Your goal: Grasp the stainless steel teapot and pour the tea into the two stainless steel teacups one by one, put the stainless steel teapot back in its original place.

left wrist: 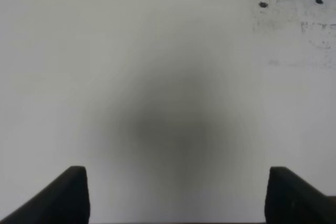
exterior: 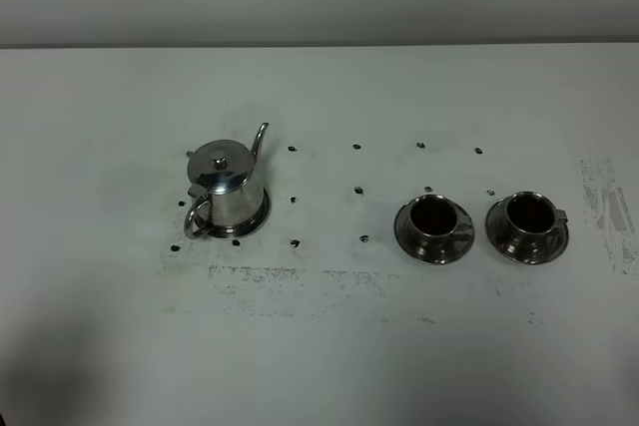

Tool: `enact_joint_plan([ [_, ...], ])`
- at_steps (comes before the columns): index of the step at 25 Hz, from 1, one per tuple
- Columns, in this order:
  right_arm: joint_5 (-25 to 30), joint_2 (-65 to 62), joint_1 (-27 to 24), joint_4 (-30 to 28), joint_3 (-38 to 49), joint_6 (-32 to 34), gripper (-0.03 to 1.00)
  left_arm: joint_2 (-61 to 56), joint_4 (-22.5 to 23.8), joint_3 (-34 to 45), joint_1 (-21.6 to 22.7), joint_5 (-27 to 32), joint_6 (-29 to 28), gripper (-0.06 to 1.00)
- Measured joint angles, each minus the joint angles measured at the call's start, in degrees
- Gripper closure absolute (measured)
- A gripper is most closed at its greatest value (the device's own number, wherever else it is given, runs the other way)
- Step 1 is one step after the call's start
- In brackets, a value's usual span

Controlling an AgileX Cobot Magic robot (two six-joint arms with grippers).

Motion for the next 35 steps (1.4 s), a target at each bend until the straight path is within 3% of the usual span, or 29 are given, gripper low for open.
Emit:
enact_joint_plan([
  [13,0.0,0.0,0.0,0.0,0.0,0.0,0.54,-17.71,0.0,3.56,0.21,1.51,-0.87,0.28],
  [35,0.0,0.0,0.0,0.0,0.0,0.0,0.54,-18.03,0.0,3.56,0.21,1.58,-0.98,0.28],
])
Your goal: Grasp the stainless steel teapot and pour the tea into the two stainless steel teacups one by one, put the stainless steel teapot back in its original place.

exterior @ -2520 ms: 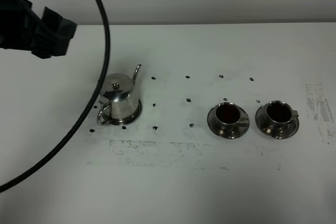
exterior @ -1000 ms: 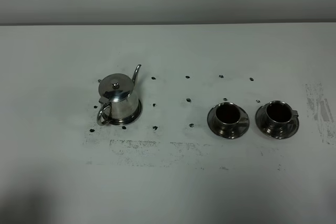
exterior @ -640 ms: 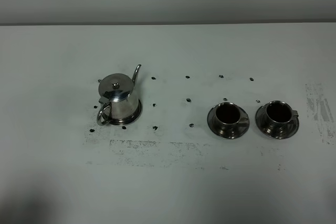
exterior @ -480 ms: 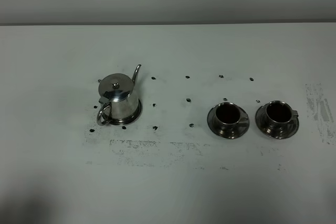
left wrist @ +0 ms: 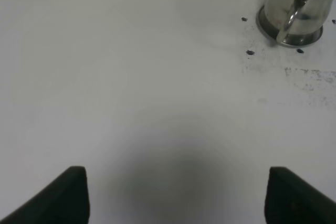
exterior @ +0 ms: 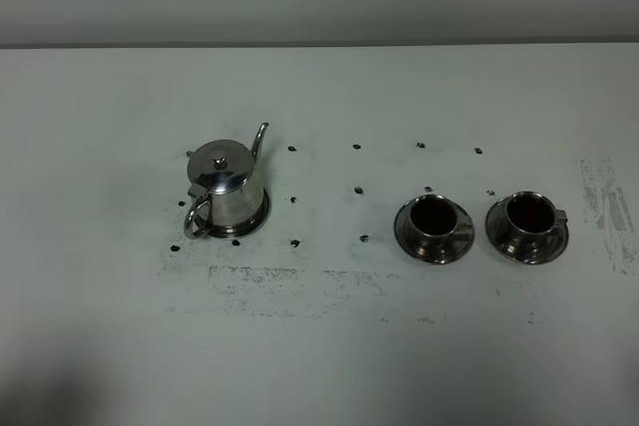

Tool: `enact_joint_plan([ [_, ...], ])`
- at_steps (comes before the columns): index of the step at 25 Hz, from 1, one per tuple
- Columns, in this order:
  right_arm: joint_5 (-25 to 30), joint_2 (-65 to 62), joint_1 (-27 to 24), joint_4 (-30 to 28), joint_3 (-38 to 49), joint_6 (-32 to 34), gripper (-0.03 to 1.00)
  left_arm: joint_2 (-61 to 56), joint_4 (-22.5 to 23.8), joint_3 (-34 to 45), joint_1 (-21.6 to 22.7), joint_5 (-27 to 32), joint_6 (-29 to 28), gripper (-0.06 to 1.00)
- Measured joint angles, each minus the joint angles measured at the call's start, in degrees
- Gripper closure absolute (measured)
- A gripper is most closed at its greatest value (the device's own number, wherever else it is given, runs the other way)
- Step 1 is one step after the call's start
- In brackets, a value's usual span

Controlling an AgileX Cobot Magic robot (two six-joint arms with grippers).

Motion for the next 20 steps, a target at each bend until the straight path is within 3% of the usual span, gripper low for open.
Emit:
enact_joint_plan([
  [20,0.0,0.0,0.0,0.0,0.0,0.0,0.54,0.0,0.04,0.0,0.0,0.0,0.0,0.28],
])
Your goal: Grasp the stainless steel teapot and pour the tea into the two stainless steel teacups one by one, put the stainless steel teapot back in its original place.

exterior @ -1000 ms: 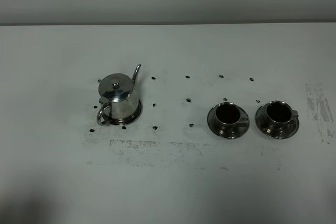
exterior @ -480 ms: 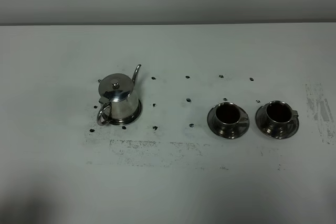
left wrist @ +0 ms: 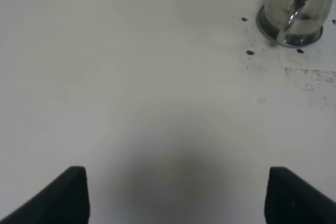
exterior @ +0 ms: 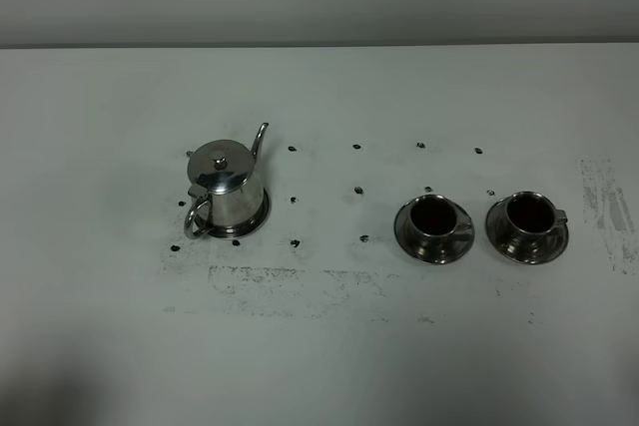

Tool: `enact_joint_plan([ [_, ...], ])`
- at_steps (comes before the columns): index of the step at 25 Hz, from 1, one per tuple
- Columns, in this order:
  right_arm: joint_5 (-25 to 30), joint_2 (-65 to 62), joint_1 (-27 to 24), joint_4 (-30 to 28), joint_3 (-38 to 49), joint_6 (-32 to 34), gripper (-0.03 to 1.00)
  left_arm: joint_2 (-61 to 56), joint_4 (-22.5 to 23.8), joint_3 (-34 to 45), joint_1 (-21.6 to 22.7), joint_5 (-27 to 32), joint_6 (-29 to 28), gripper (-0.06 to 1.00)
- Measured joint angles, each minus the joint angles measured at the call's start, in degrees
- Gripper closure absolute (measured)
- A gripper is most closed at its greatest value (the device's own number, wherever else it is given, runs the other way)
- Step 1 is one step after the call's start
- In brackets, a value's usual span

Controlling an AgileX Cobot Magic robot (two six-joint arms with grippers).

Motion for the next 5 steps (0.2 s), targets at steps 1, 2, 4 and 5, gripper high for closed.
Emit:
enact_joint_plan([
  [1,0.0,0.0,0.0,0.0,0.0,0.0,0.54,0.0,0.0,0.0,0.0,0.0,0.0,0.28],
  [2,0.0,0.0,0.0,0.0,0.0,0.0,0.54,0.0,0.0,0.0,0.0,0.0,0.0,0.28],
  [4,0.0,0.0,0.0,0.0,0.0,0.0,0.54,0.0,0.0,0.0,0.0,0.0,0.0,0.28],
  [5,0.0,0.0,0.0,0.0,0.0,0.0,0.54,0.0,0.0,0.0,0.0,0.0,0.0,0.28],
])
